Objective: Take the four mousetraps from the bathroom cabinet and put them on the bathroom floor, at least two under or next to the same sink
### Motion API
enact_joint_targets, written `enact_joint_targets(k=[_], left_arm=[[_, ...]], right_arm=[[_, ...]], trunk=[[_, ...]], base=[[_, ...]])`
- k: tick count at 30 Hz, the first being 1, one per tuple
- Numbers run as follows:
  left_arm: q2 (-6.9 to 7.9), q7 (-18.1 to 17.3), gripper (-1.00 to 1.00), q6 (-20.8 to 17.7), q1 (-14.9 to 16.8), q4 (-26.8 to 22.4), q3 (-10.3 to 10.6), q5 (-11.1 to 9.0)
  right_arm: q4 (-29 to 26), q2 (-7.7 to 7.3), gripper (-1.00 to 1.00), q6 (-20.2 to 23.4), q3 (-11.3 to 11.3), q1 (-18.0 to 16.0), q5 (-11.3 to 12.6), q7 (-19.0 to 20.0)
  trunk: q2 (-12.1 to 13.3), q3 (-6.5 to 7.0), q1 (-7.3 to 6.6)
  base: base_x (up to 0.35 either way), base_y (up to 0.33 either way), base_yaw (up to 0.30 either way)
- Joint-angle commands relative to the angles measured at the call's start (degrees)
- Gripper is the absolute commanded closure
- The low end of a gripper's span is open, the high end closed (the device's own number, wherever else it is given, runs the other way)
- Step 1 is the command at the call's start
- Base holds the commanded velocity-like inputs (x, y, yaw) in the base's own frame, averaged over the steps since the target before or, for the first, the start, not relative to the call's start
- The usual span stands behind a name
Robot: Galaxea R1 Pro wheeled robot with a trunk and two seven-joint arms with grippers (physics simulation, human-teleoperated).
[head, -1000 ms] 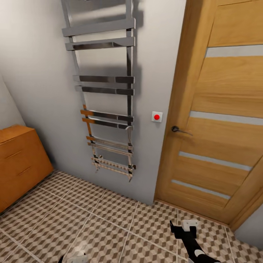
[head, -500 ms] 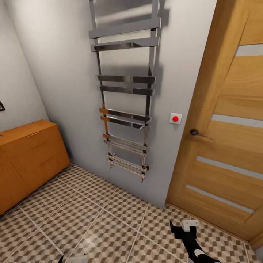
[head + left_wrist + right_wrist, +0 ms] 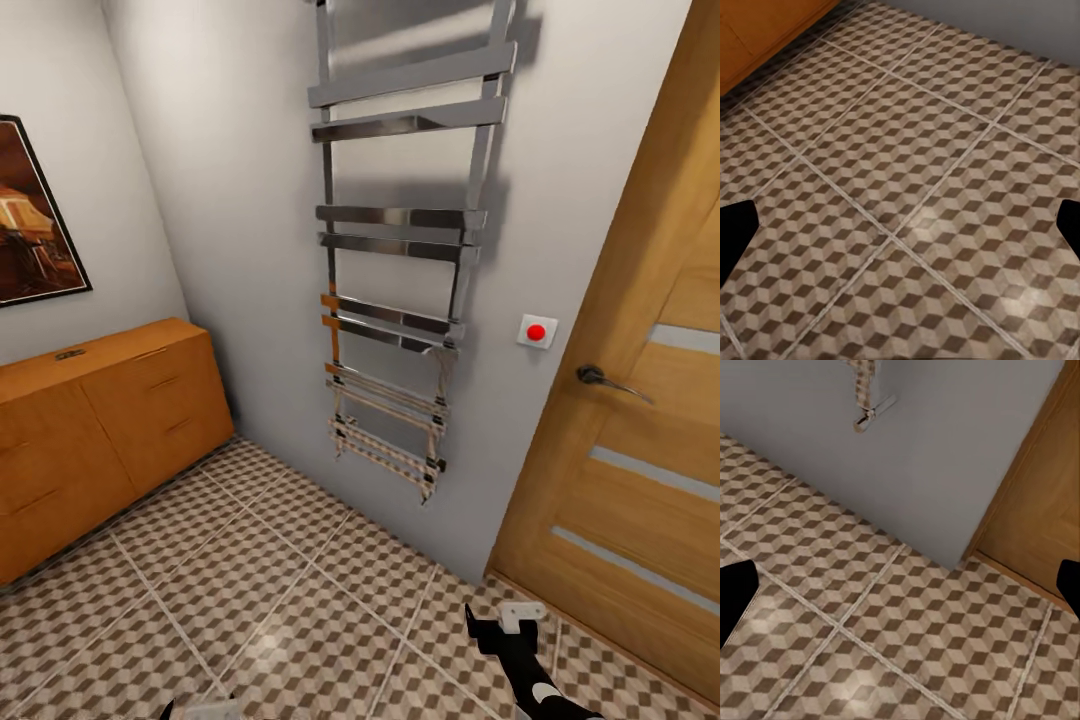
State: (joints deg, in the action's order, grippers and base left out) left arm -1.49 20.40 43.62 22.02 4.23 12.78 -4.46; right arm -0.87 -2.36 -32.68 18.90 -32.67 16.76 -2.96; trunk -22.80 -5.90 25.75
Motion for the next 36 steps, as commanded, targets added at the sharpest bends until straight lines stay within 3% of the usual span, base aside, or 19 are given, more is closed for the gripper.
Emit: enact_joint_targets(k=[1, 11, 20, 36], left_arm=[[-0.04, 0.1, -1.0, 0.3, 0.1, 0.3, 0.5, -0.5], [-0.04, 0.1, -1.0, 0.1, 0.1, 0.3, 0.5, -0.5], [-0.09, 0.1, -1.0, -2.7, 0.1, 0.3, 0.5, -0.5], [-0.09, 0.1, -1.0, -3.1, 0.1, 0.3, 0.5, -0.5]], right_arm=[[0.0, -0.02, -1.0, -0.1, 0.5, 0.0, 0.2, -0.3], [0.0, -0.02, -1.0, -0.1, 0.5, 0.0, 0.2, -0.3], [0.0, -0.02, -1.0, -0.1, 0.5, 0.0, 0.2, -0.3], [0.0, -0.02, -1.0, -0.1, 0.5, 0.0, 0.2, -0.3]], trunk=[[-0.1, -0.12, 0.03], [-0.1, -0.12, 0.03], [-0.1, -0.12, 0.03], [-0.1, -0.12, 0.03]], base=[[0.0, 0.0, 0.277], [0.0, 0.0, 0.277], [0.0, 0.0, 0.277], [0.0, 0.0, 0.277]])
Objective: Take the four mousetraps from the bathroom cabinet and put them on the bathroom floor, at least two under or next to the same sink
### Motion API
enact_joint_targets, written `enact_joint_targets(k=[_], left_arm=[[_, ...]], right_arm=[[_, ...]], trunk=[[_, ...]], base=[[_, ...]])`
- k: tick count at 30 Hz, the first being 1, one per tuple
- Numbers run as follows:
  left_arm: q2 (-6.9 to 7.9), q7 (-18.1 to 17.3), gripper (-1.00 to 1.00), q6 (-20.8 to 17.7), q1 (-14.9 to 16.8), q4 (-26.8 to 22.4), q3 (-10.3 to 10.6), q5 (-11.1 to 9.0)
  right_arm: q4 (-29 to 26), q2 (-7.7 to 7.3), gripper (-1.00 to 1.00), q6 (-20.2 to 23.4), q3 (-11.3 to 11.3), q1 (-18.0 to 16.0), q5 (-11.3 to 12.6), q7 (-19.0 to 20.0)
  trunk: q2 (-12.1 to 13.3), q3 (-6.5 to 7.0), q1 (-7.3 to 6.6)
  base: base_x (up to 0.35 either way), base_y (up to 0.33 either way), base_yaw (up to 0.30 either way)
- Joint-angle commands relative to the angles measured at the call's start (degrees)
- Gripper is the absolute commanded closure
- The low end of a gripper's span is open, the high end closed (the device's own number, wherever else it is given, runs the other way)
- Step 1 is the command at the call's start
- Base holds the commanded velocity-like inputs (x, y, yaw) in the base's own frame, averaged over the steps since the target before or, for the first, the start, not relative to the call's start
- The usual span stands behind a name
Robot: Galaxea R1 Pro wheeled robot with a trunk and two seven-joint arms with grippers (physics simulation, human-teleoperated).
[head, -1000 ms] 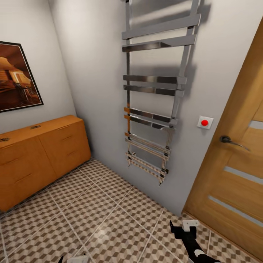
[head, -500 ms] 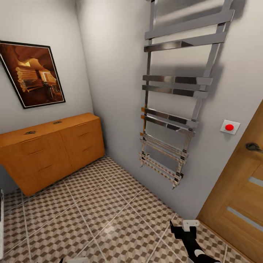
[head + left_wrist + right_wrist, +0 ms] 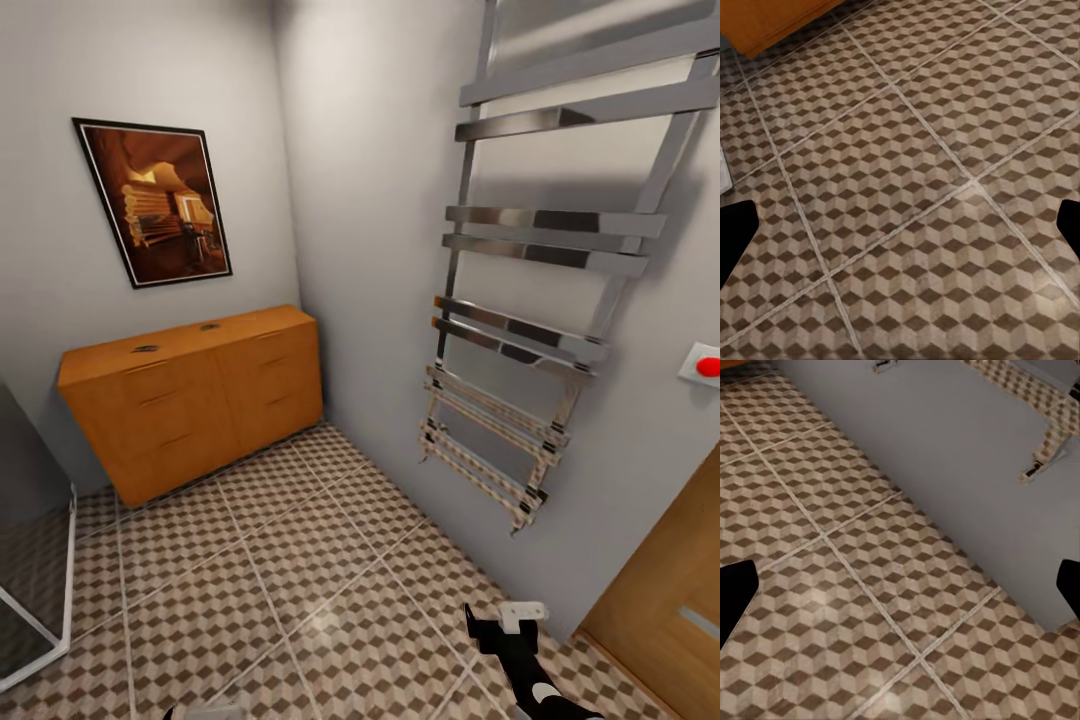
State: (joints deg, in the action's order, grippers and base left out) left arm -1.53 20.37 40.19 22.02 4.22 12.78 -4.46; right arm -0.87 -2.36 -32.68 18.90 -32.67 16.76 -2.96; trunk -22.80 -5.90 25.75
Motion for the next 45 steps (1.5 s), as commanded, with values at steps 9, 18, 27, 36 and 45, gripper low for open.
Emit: enact_joint_targets(k=[9, 18, 27, 36, 45], left_arm=[[-0.05, 0.1, -1.0, 0.3, 0.1, 0.3, 0.5, -0.5], [-0.05, 0.1, -1.0, 0.3, 0.1, 0.2, 0.5, -0.5], [-0.42, 0.1, -1.0, 0.3, 0.1, 0.3, 0.5, -0.4], [-0.73, 0.1, -1.0, 0.3, 0.1, 0.2, 0.5, -0.4], [-0.75, 0.1, -1.0, 0.3, 0.1, 0.2, 0.5, -0.4]], right_arm=[[0.0, -0.02, -1.0, -0.1, 0.5, 0.0, 0.2, -0.3], [0.0, -0.02, -1.0, -0.1, 0.5, 0.0, 0.2, -0.3], [0.0, -0.02, -1.0, -0.1, 0.5, 0.0, 0.2, -0.3], [0.0, -0.02, -1.0, -0.1, 0.5, 0.0, 0.2, -0.3], [0.0, -0.02, -1.0, -0.1, 0.5, 0.0, 0.2, -0.3]], trunk=[[-0.1, -0.12, 0.03], [-0.1, -0.12, 0.03], [-0.1, -0.12, 0.03], [-0.1, -0.12, 0.03], [-0.1, -0.12, 0.03]], base=[[0.0, 0.0, 0.277], [0.081, -0.001, 0.277], [0.212, -0.081, 0.277], [0.287, -0.124, 0.277], [0.324, -0.059, 0.277]])
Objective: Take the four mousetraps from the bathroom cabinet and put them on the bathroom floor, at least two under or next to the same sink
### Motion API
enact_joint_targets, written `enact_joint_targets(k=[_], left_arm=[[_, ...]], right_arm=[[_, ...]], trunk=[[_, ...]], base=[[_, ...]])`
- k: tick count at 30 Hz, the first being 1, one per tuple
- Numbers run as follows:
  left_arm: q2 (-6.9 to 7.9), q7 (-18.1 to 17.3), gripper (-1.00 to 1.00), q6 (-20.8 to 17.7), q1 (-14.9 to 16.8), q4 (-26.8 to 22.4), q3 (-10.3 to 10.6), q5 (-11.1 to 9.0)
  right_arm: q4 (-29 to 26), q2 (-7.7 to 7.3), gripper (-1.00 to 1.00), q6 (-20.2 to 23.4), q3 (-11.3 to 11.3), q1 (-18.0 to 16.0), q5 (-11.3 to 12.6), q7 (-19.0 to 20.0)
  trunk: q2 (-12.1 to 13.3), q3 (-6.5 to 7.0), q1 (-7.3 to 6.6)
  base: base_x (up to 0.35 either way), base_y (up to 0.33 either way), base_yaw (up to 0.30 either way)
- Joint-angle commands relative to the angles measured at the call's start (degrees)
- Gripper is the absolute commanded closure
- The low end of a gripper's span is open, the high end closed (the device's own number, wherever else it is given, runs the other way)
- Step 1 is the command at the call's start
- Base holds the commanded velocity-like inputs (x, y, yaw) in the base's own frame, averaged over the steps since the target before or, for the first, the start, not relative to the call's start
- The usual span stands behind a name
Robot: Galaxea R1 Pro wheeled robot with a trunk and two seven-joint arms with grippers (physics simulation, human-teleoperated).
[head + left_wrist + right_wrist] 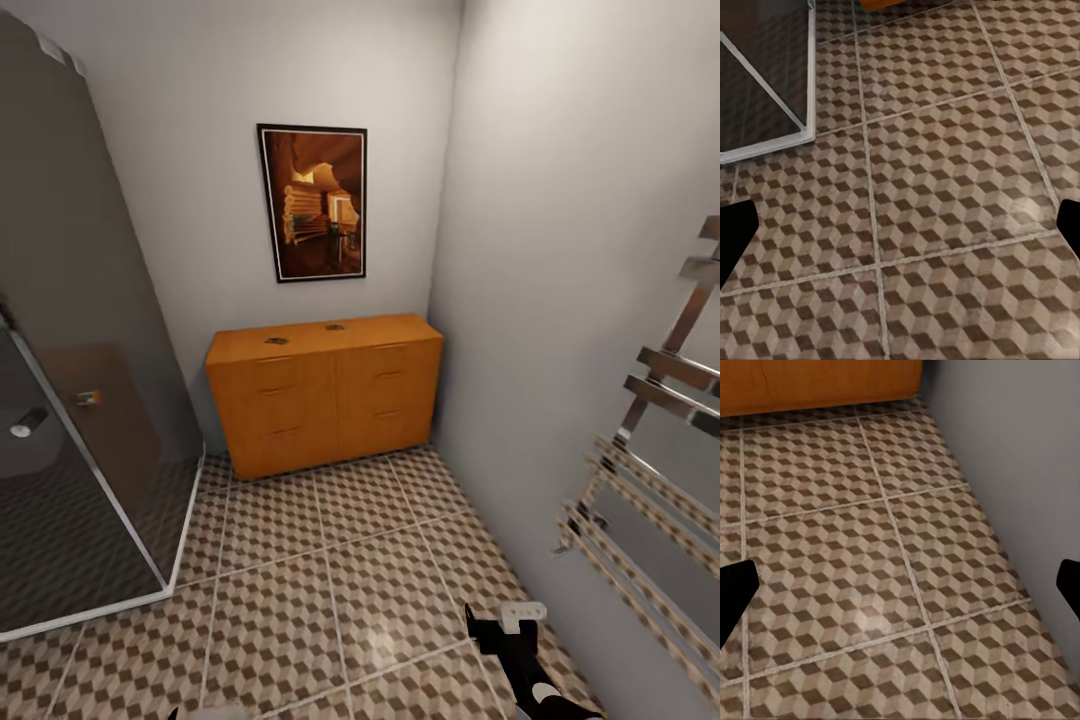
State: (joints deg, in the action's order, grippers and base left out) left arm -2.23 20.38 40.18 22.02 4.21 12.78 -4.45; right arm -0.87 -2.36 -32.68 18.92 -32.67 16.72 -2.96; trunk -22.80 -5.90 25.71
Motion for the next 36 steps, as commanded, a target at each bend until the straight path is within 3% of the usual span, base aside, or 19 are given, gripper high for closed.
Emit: enact_joint_targets(k=[1, 29, 36], left_arm=[[-0.05, 0.1, -1.0, 0.3, 0.1, 0.3, 0.5, -0.5], [-0.05, 0.1, -1.0, 0.3, 0.1, 0.2, 0.5, -0.5], [-0.05, 0.1, -1.0, 0.3, 0.1, 0.3, 0.5, -0.5]], right_arm=[[0.0, -0.01, -1.0, -0.1, 0.5, 0.0, 0.2, -0.3], [0.0, -0.01, -1.0, -0.1, 0.5, 0.0, 0.2, -0.3], [0.0, -0.01, -1.0, -0.1, 0.5, 0.0, 0.2, -0.2]], trunk=[[-0.1, -0.12, 0.07], [-0.1, -0.12, 0.07], [-0.1, -0.12, 0.07]], base=[[0.33, -0.013, 0.277], [0.324, -0.028, 0.277], [0.259, -0.204, 0.055]])
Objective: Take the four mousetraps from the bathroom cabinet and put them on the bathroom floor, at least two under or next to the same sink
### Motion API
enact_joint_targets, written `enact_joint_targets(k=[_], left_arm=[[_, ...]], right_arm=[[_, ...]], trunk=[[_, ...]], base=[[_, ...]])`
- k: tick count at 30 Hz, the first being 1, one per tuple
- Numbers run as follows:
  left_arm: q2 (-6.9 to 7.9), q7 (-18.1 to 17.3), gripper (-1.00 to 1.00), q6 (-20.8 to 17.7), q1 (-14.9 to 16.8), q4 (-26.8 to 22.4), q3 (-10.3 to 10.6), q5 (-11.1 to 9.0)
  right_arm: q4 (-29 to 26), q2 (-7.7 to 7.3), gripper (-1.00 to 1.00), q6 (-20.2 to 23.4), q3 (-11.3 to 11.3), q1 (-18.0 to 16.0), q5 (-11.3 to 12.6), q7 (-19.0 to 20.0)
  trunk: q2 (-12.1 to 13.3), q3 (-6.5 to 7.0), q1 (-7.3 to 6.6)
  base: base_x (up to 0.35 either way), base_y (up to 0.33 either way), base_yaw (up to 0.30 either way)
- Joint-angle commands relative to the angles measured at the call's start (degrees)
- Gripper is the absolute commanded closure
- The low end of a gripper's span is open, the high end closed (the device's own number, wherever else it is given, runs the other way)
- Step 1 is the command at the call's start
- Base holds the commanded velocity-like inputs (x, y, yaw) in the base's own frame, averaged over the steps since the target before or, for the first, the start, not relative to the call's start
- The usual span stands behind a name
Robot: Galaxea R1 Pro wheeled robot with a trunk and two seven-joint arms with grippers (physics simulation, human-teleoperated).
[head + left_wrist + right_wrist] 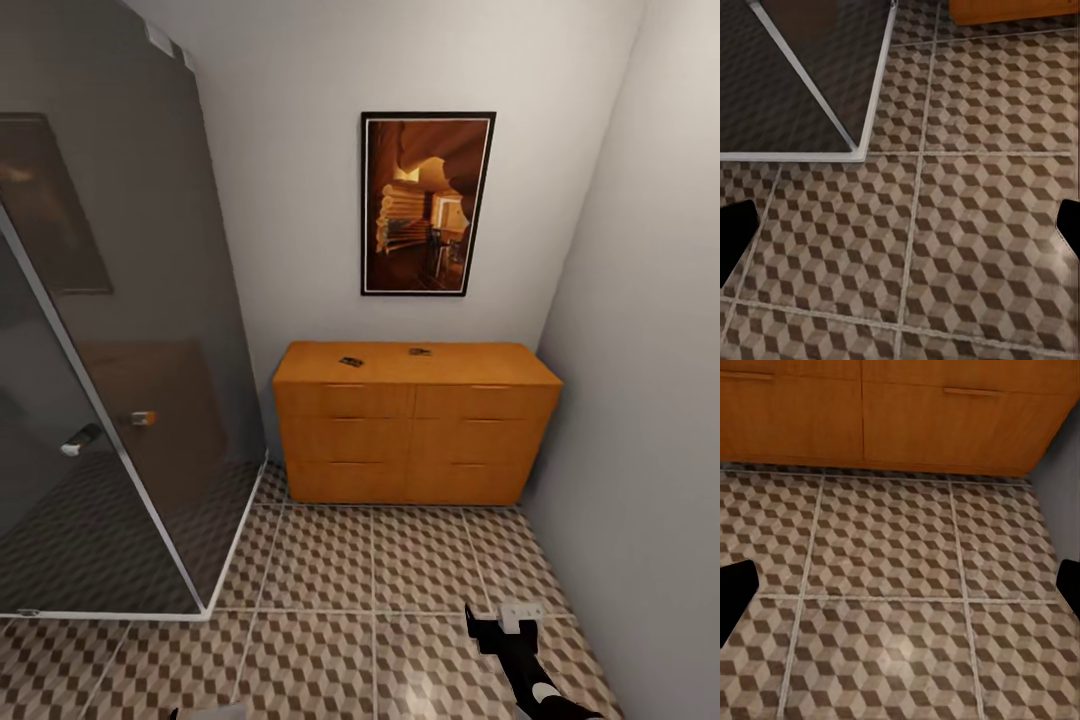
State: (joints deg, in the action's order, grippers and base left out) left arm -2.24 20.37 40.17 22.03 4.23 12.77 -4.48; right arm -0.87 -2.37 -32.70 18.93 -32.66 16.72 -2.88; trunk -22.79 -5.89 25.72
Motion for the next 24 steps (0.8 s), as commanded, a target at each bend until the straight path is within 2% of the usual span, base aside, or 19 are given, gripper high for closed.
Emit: enact_joint_targets(k=[1, 24], left_arm=[[-0.04, 0.1, -1.0, 0.3, 0.1, 0.2, 0.5, -0.4], [-0.04, 0.1, -1.0, 0.3, 0.1, 0.3, 0.5, -0.4]], right_arm=[[0.0, -0.01, -1.0, -0.1, 0.5, 0.0, 0.2, -0.3], [0.0, -0.09, -1.0, -0.1, 0.5, 0.0, 0.2, -0.3]], trunk=[[-0.1, -0.13, 0.06], [-0.1, 0.03, 0.06]], base=[[0.253, -0.211, 0.016], [0.231, -0.203, -0.005]])
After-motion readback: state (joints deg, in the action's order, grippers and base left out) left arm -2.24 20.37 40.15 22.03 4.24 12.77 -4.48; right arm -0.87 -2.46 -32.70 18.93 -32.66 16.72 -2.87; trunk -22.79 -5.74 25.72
